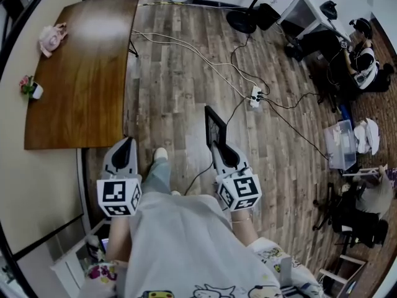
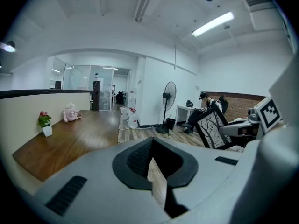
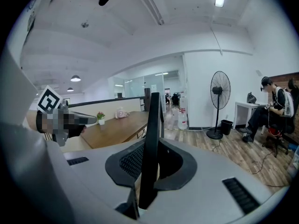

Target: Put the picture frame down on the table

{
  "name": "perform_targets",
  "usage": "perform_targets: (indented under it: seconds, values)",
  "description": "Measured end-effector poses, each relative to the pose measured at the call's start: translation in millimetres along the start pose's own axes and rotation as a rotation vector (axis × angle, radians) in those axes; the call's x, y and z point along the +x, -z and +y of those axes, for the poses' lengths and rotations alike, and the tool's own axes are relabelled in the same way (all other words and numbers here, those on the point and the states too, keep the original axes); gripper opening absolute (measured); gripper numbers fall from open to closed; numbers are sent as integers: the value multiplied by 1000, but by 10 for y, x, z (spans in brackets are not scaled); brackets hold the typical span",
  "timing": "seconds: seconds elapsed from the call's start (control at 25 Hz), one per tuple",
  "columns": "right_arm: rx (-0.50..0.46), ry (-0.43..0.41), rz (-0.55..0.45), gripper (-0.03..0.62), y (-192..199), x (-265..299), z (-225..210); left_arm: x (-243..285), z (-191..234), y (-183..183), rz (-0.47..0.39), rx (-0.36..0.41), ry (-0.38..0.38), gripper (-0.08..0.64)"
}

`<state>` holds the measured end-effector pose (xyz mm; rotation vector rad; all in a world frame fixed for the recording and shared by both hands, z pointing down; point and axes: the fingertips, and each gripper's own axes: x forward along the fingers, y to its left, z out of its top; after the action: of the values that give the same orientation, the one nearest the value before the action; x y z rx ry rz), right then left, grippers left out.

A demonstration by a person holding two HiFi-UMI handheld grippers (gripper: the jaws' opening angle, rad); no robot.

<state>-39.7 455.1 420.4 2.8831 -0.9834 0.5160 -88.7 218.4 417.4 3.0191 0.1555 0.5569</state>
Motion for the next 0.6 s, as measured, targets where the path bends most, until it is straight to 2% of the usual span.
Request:
perform_targets:
  seconds: [0.32,0.6]
  values:
    - [-6,8,0,38,-360,823,-107,698,474,-386,-4,17,15,3]
    - [7,13,6,38,-532,1345,-175,1131,826,-565,0,22,20,3]
